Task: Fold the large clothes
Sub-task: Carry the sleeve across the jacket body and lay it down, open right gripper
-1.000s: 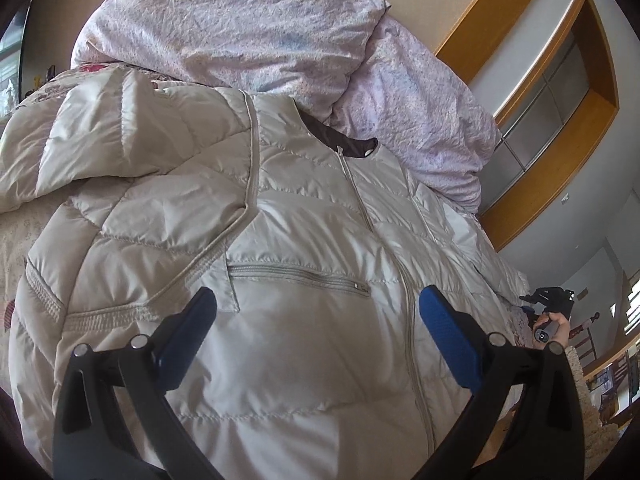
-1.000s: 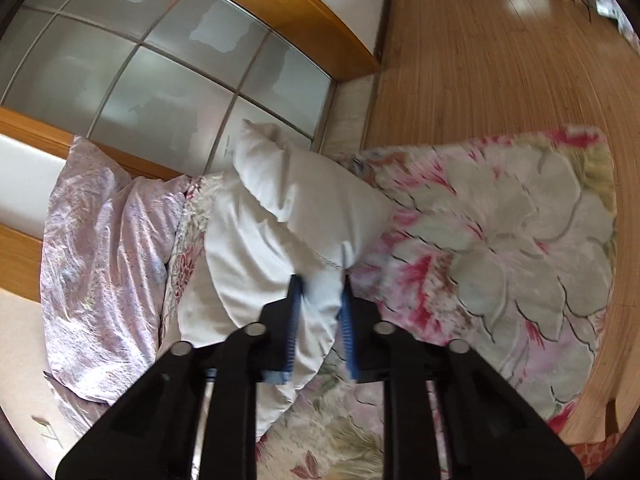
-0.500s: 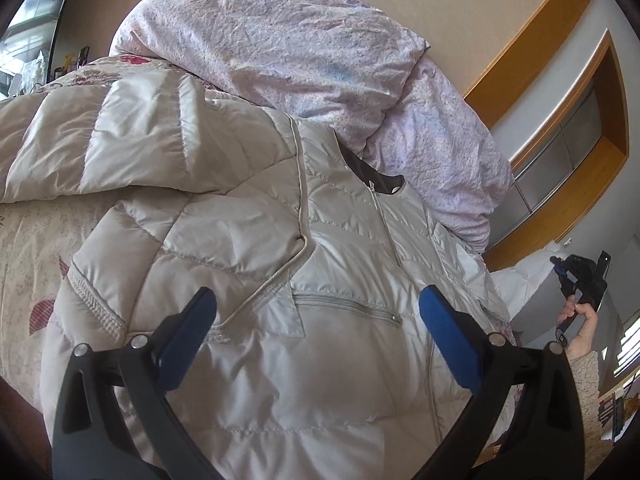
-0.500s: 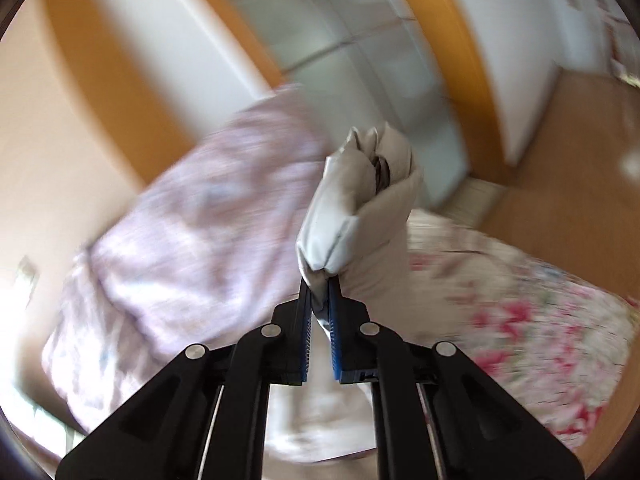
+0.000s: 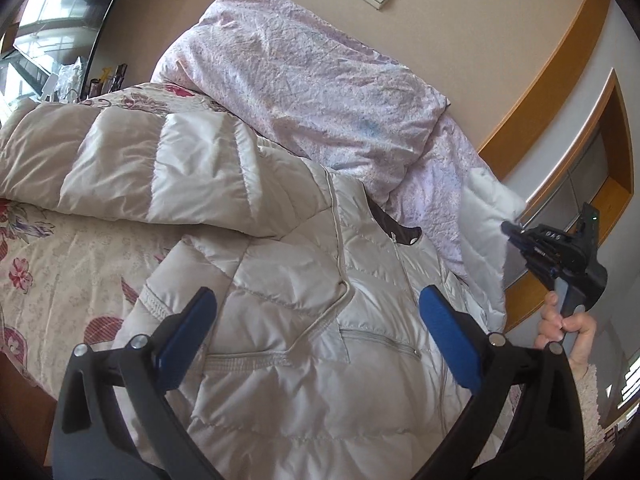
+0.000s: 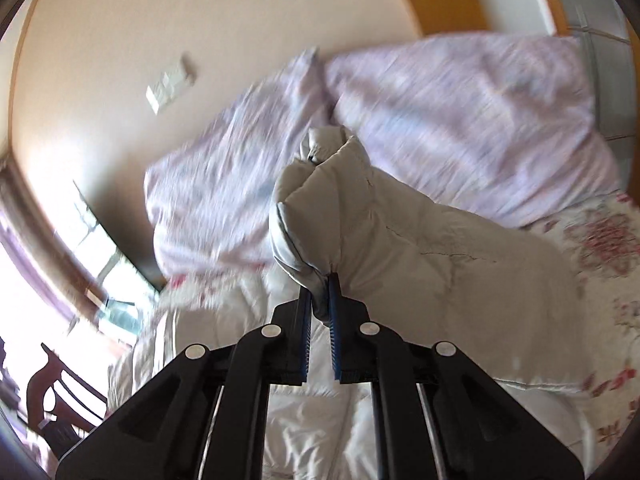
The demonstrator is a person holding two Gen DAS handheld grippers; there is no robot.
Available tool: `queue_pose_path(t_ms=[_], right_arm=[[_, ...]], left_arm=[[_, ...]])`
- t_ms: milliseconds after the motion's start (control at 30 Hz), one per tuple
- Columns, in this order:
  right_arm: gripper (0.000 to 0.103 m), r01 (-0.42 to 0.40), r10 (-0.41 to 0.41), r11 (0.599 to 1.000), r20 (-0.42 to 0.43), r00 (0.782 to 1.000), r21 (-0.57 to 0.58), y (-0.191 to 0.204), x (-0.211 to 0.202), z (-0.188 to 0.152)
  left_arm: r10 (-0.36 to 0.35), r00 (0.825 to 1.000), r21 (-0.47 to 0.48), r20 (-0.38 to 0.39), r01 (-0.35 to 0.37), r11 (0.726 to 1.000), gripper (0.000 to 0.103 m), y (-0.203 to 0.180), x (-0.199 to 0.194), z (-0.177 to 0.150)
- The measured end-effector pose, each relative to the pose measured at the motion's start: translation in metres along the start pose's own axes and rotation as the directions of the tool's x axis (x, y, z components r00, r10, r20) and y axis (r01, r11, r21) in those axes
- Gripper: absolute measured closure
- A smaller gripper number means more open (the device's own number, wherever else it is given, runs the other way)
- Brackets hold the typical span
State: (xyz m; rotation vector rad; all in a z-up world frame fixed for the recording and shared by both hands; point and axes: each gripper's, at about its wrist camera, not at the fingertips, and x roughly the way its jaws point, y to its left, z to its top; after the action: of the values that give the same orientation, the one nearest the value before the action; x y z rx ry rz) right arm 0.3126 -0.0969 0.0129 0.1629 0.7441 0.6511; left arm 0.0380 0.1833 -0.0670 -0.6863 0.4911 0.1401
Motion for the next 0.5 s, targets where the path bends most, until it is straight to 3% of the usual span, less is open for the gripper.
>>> queue_pose_path(t_ms=[100,233,333,367,400,433,467,500], right_arm=[[0.094,0.031,-0.043,0.996,-0.146,0.988,-0.083,0.017,0.047,-0.032],[0.093,0.109,-0.188,0.959,-0.299,0.936,-0.26,0.032,0.089,-0.078],[0.087,0.137,-0.256,0.918,-0.293,0.921,-0.373,0.047,0.082,-0.092],[0.078,0.127,-0.254,0.913,-0.297,0.921,-0.387,0.051,0.078,-0.094],[0.055,0.095,-0.223,0.919,-0.306,0.925,-0.382,0.053,0.07,-0.092],[0.042,0.068,-0.19,0.927,-0.307,0.932,-0.368,0.055,0.065,-0.089],[0.031,0.031,-0.135,0.94,-0.288,0.948,-0.339,0.056,0.054,-0.083],[0.032,0.021,-0.113,0.946,-0.267,0.957,-0.325,0.057,0.051,-0.08]], left_arm=[[0.012,1.0,-0.009,0.022,-0.012,1.0,0.002,0.005,-0.007,0.001],[0.041,0.998,-0.016,0.039,-0.041,0.999,0.002,0.014,-0.015,0.005],[0.046,0.998,-0.042,0.041,-0.045,0.998,0.002,0.027,-0.02,0.009],[0.042,0.998,-0.058,0.043,-0.04,0.998,0.002,0.033,-0.022,0.011],[0.036,0.998,-0.075,0.045,-0.032,0.997,0.002,0.038,-0.024,0.013],[0.032,0.998,-0.097,0.05,-0.027,0.995,0.002,0.045,-0.025,0.015],[0.035,0.998,-0.115,0.057,-0.029,0.993,0.002,0.051,-0.027,0.016],[0.038,0.997,-0.132,0.07,-0.028,0.991,0.002,0.057,-0.03,0.018]])
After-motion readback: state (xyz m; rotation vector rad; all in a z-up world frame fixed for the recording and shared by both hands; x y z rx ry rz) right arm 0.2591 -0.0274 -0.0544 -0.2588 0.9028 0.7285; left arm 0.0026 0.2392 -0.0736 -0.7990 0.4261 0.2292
